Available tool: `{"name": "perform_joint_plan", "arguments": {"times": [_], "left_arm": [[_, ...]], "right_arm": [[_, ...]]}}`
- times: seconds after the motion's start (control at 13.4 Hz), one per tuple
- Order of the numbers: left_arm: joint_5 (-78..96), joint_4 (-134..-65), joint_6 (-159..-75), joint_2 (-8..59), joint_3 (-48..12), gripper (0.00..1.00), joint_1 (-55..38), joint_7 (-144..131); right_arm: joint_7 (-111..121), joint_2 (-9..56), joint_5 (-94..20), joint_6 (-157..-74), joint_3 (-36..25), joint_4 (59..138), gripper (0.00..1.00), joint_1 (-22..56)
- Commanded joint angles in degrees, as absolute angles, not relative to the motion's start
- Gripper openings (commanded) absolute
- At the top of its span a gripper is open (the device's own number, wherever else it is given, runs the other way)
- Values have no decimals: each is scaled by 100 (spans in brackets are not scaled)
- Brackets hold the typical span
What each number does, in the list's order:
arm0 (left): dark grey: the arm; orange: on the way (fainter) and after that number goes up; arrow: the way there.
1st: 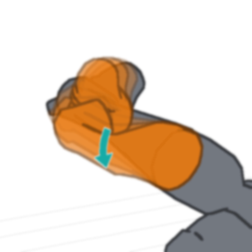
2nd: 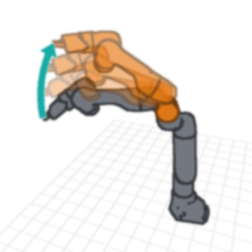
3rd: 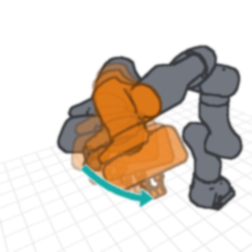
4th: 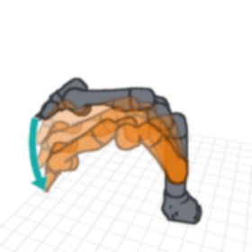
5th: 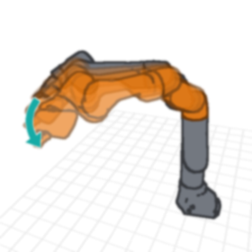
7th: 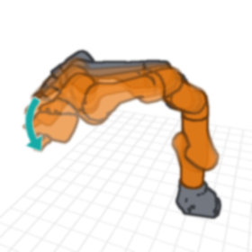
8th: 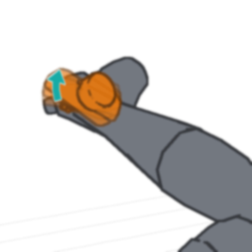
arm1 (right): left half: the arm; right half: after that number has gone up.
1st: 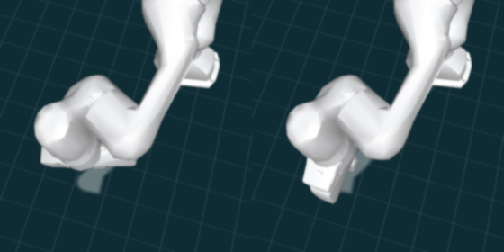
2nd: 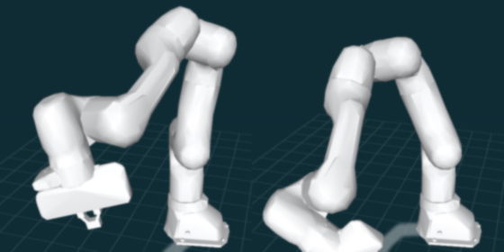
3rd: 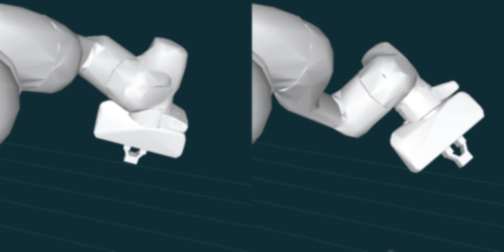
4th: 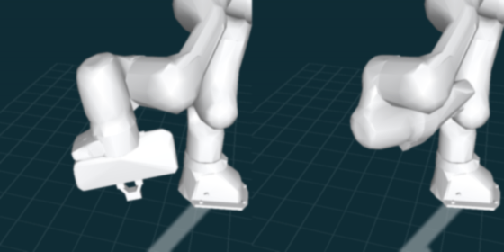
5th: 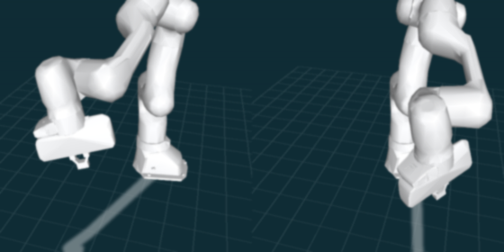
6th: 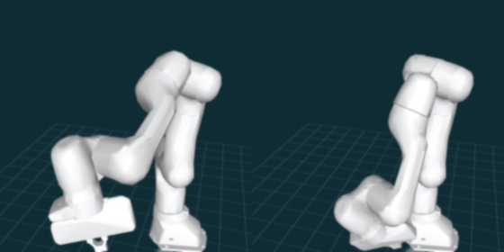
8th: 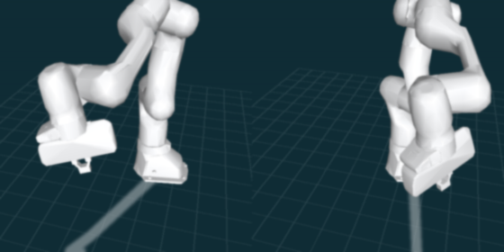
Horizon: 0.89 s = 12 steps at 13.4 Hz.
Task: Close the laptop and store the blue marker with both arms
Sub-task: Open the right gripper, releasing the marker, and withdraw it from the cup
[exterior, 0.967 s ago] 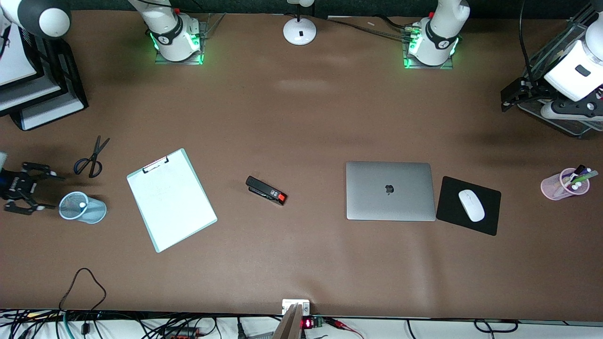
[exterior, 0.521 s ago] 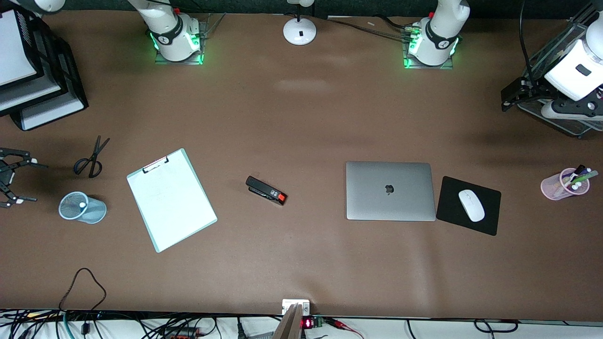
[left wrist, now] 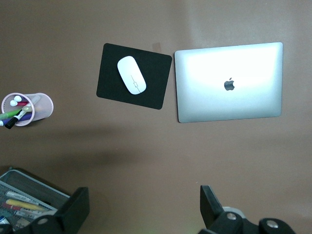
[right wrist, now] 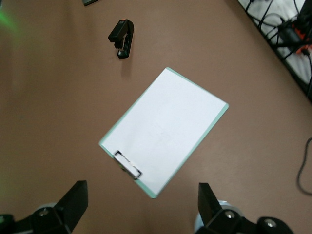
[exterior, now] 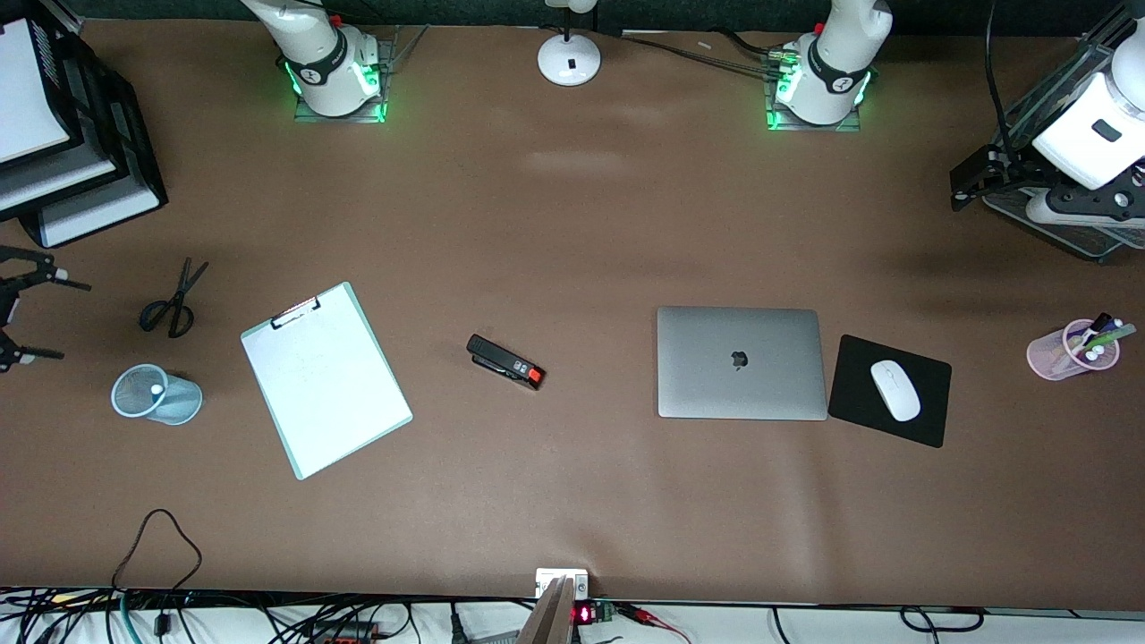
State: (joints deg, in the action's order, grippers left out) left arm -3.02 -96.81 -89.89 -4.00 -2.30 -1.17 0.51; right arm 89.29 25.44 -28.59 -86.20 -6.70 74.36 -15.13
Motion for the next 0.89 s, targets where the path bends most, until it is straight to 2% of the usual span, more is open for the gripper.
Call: {"name": "perform_joint_plan", "arguments": {"times": [0.0,0.3,0.82], "left_arm": [[-229,-9519,-8851,-352,-193,100,-149,193],[-211,-9519,-8842,-352,-193,100,-132,193],[-211,-9527,-8833,-360,-185,100,-132,185]], "right_arm": [[7958,1926,-2559,-9024,-659,8277,100,-1240],[6184,1451,-2216,-9439,-668,8911,100,-836],[3308,1020,-1398,-9238,-677,9018,100,-80]]}}
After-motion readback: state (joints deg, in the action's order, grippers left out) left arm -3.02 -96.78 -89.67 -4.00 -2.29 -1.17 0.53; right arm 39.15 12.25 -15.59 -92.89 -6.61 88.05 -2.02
